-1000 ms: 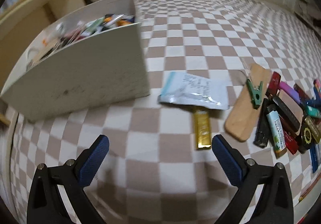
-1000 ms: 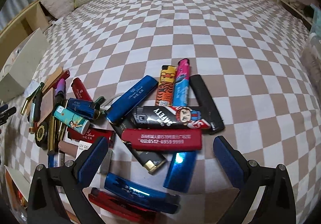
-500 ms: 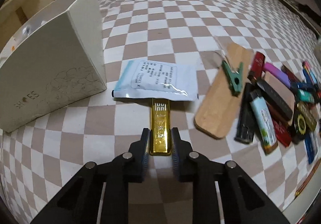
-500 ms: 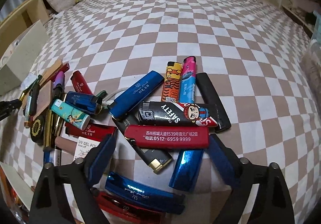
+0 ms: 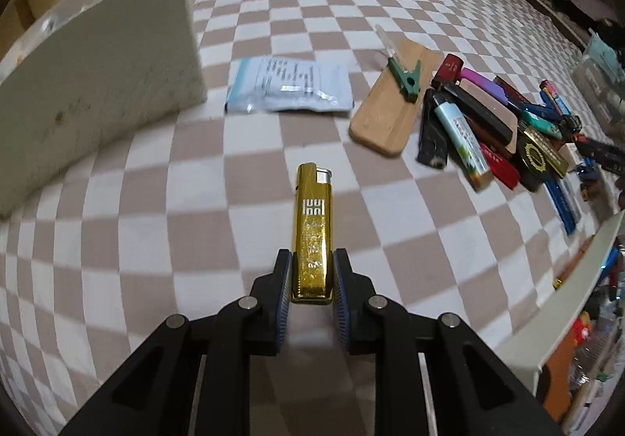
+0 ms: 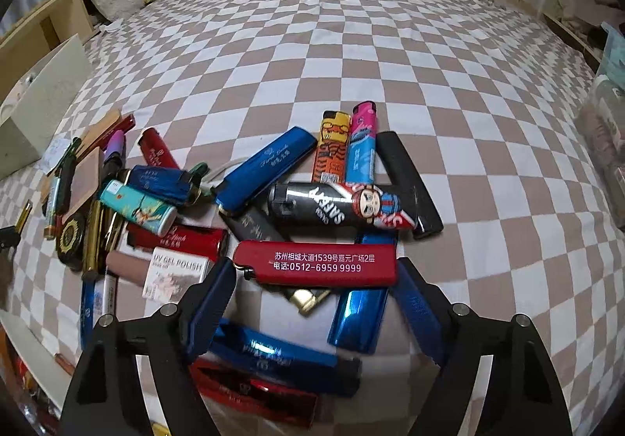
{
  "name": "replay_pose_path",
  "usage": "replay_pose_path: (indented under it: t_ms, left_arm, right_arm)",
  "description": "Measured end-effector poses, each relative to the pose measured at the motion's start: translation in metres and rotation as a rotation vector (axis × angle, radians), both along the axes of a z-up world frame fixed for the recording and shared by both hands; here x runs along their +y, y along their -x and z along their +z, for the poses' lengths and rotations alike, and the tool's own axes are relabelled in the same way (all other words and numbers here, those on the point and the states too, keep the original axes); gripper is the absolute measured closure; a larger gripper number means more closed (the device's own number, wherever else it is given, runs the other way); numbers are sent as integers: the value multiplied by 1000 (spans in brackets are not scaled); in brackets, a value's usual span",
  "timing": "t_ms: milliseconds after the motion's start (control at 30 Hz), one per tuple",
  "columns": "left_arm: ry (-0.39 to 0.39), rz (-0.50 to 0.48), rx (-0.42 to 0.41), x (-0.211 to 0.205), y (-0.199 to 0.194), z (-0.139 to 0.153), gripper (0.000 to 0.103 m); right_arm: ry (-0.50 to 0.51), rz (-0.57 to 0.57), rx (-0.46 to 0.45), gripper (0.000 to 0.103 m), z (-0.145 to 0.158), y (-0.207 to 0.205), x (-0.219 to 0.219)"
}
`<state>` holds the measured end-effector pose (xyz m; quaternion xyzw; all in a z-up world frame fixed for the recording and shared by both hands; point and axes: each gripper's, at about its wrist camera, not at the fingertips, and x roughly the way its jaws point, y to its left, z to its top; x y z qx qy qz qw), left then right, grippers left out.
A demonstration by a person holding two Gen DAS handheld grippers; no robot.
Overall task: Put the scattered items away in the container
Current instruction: 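Close the left tool on the gold lighter while the right tool grasps the red printed lighter, then lift both held lighters off the bed and carry them toward the open box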
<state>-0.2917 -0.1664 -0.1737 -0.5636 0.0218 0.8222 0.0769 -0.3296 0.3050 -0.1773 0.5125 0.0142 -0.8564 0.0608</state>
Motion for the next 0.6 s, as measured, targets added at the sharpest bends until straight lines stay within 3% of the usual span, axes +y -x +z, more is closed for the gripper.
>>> replay_pose_path:
  t_ms: [33,100,267,500,600]
  left_arm:
    - [-32,11,-16,-3,-2,0,72]
    - [-96,15,-36,-6,-5,1,31]
    - [-111,-40,-55,17,-23,0,29]
    - [-232,-131,-80,55,-23,3,30]
    - [-203,-188,-71,72,-14,4,30]
  right_arm:
    - [3,-2,-2,21,1,-3,0]
    - [15,-11,-2,21,3,-8,-2]
    - [37,-21,4,21,12,-20,0]
    - [56,-23,8,21,14,-24,-10]
    - [67,-22,6,21,14,-26,-9]
